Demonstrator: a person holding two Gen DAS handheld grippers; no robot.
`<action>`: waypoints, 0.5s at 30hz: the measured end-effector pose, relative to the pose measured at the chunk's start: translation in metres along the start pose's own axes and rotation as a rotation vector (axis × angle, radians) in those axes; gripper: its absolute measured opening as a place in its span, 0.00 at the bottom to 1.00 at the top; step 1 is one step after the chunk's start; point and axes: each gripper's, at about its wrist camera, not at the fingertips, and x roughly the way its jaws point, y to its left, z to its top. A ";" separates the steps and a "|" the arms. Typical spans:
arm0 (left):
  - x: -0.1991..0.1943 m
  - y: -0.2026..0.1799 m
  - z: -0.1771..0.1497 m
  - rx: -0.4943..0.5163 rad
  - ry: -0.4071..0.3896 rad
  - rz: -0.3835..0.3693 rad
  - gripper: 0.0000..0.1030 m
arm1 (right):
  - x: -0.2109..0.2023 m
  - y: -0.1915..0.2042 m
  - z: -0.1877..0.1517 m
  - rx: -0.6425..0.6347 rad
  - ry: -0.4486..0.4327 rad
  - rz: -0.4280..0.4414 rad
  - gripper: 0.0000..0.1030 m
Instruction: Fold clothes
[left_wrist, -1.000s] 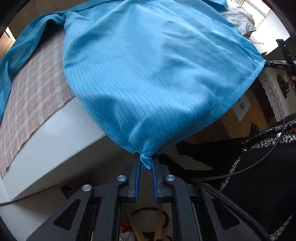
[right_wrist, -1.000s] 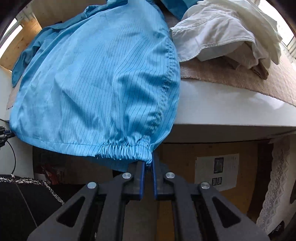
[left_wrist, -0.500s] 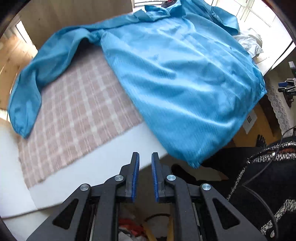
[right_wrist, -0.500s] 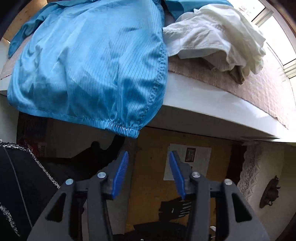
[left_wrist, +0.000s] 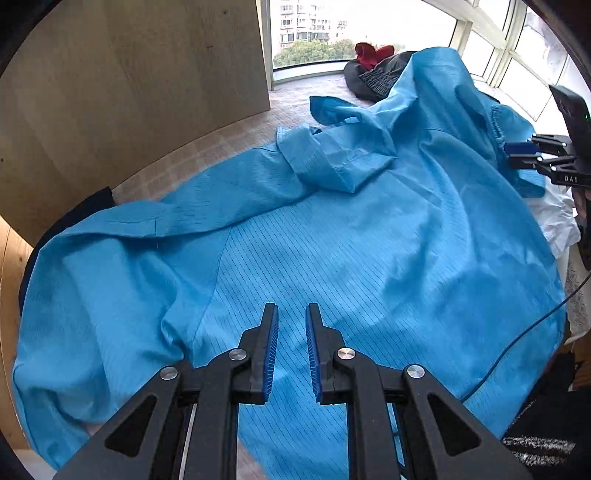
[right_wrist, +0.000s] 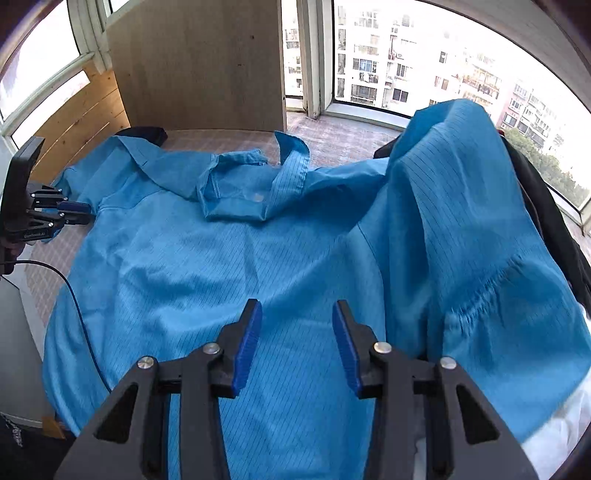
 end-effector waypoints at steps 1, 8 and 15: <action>0.014 0.003 0.009 -0.004 0.022 -0.014 0.12 | 0.021 0.000 0.016 -0.017 0.022 0.012 0.19; 0.090 0.016 0.047 -0.019 0.113 -0.090 0.13 | 0.119 -0.005 0.064 -0.078 0.123 0.055 0.18; 0.106 0.048 0.096 0.011 0.050 0.010 0.14 | 0.139 -0.023 0.102 0.004 0.087 0.122 0.18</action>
